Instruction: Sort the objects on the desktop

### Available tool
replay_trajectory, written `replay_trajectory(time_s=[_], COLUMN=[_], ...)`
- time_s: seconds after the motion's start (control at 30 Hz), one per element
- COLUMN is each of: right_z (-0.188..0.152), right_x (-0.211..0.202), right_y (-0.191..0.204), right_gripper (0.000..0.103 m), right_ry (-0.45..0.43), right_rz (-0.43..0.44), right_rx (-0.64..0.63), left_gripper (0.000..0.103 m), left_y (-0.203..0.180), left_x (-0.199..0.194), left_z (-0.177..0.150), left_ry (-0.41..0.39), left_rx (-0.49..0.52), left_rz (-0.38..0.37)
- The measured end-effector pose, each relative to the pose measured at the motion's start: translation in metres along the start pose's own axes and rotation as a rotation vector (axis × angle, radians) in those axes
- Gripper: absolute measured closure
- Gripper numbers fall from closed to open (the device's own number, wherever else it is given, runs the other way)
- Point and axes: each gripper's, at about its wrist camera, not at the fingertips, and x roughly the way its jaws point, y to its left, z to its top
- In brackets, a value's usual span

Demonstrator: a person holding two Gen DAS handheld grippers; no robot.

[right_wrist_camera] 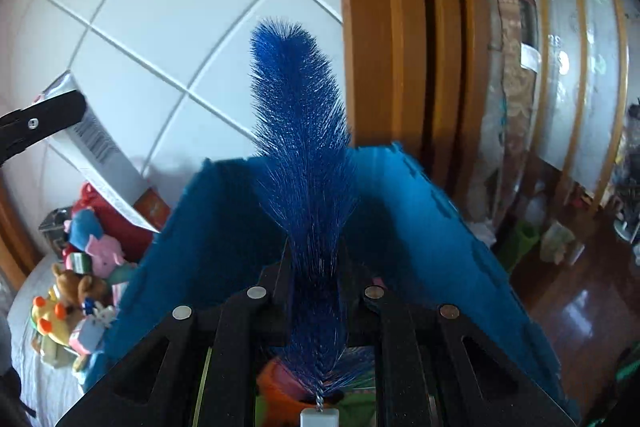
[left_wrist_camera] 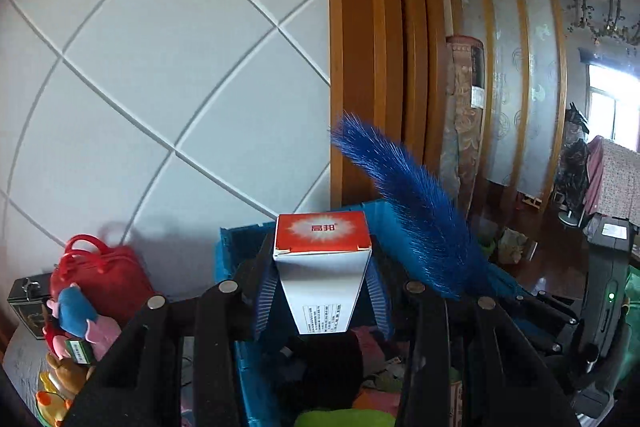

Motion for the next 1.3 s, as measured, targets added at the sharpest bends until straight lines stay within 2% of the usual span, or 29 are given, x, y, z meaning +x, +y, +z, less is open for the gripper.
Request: replay_trajectory(time_s=[0.23, 0.4, 0.47, 0.5, 0.63, 0.73, 0.77, 0.8, 0.87, 0.97, 1.07, 1.27, 1.3], right_z=[-0.006, -0.018, -0.018, -0.019, -0.023, -0.023, -0.023, -0.021, -0.019, -0.015, -0.014, -0.020, -0.024], right_x=[0.046, 0.076, 0.079, 0.082, 0.088, 0.088, 0.086, 0.085, 0.079, 0.065, 0.046, -0.008, -0.020], right_y=[-0.025, -0.037, -0.039, -0.039, -0.043, -0.048, -0.049, -0.050, -0.053, -0.055, -0.055, -0.051, -0.047], right_gripper=[0.087, 0.087, 0.086, 0.086, 0.081, 0.067, 0.058, 0.042, 0.020, 0.015, 0.001, 0.000, 0.000], right_ry=[0.119, 0.209, 0.215, 0.228, 0.251, 0.253, 0.247, 0.241, 0.228, 0.199, 0.172, 0.095, 0.076], right_rz=[-0.017, -0.018, -0.034, -0.063, -0.088, -0.095, -0.098, -0.101, -0.112, -0.120, -0.130, -0.105, -0.100], right_rx=[0.026, 0.066, 0.065, 0.050, 0.060, 0.076, 0.077, 0.078, 0.077, 0.068, 0.066, 0.079, 0.081], left_gripper=[0.062, 0.062, 0.062, 0.062, 0.062, 0.060, 0.057, 0.051, 0.046, 0.036, 0.030, 0.019, 0.011], left_y=[-0.027, -0.036, -0.034, -0.036, -0.041, -0.043, -0.044, -0.044, -0.043, -0.039, -0.034, -0.025, -0.024], left_x=[0.075, 0.110, 0.117, 0.121, 0.126, 0.128, 0.127, 0.124, 0.119, 0.101, 0.074, -0.001, -0.016], left_z=[-0.026, -0.046, -0.055, -0.057, -0.060, -0.061, -0.062, -0.063, -0.062, -0.058, -0.053, -0.050, -0.051], left_ry=[0.197, 0.314, 0.358, 0.377, 0.388, 0.409, 0.411, 0.408, 0.395, 0.364, 0.315, 0.165, 0.136], left_rx=[0.008, -0.005, 0.001, 0.008, 0.037, 0.050, 0.055, 0.060, 0.059, 0.058, 0.050, 0.006, -0.001], left_rz=[-0.030, -0.038, -0.027, -0.017, -0.005, -0.003, 0.003, 0.009, 0.015, 0.028, 0.040, 0.026, 0.027])
